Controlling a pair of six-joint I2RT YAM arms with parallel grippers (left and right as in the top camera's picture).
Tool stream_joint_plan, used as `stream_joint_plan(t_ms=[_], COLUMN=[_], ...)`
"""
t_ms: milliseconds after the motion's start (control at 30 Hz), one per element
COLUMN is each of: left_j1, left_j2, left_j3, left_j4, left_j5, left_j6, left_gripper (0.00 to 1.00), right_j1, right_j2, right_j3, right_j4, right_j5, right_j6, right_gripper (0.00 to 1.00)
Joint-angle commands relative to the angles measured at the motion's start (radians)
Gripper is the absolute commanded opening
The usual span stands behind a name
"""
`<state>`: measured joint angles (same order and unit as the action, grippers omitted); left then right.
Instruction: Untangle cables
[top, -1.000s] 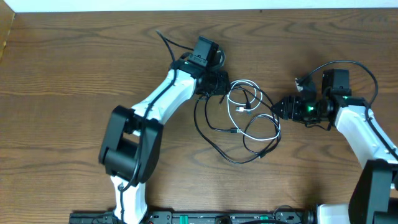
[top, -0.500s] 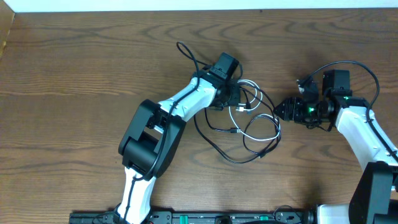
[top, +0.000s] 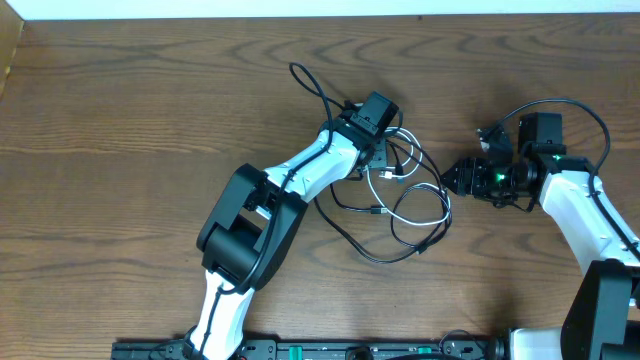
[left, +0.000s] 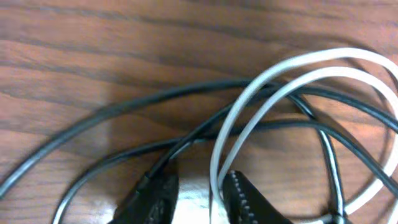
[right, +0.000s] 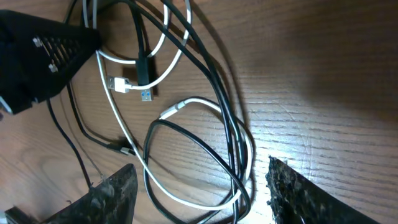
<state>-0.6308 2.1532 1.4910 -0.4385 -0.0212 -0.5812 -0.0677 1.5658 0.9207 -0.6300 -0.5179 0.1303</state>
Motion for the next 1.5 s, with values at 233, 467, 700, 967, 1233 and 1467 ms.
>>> stream_joint_plan(t_ms=[233,467,700,967,1233,1467], left_j1=[0.004,0.003,0.003,0.003,0.007,0.034], left_j2=[0.056,-0.172,-0.447,-0.592,-0.736,-0.878], left_j3=[0.008,0.014,0.014,0.014,0.014,0.015], left_j4=[-0.025,-0.092,-0.111,-0.109,-0.026,0.062], left_j5=[-0.070,-0.065,0.038,0.086,0.085,0.087], left_j6=[0.055,0.095,0.094,0.095,0.122,0.128], left_gripper=[0.07,0.07,0.07,0.07,0.07,0.07], right_j1=[0.020,0.064,0.130,0.196,0.240,0.240], right_j2=[-0.013,-0.013,-0.013,-0.013,-0.013,-0.013], right_j3=[0.006,0.006,0.006,0.006,0.006,0.006], right_j4=[-0.002,0.036,0.126,0.259,0.296,0.297], right_j5=[0.003,-0.012,0.003,0.021,0.041,0.044], right_j6=[0.003,0.006,0.130,0.303,0.329,0.341], right_gripper=[0.65,0.64,0.64,0.66,0.68,0.68])
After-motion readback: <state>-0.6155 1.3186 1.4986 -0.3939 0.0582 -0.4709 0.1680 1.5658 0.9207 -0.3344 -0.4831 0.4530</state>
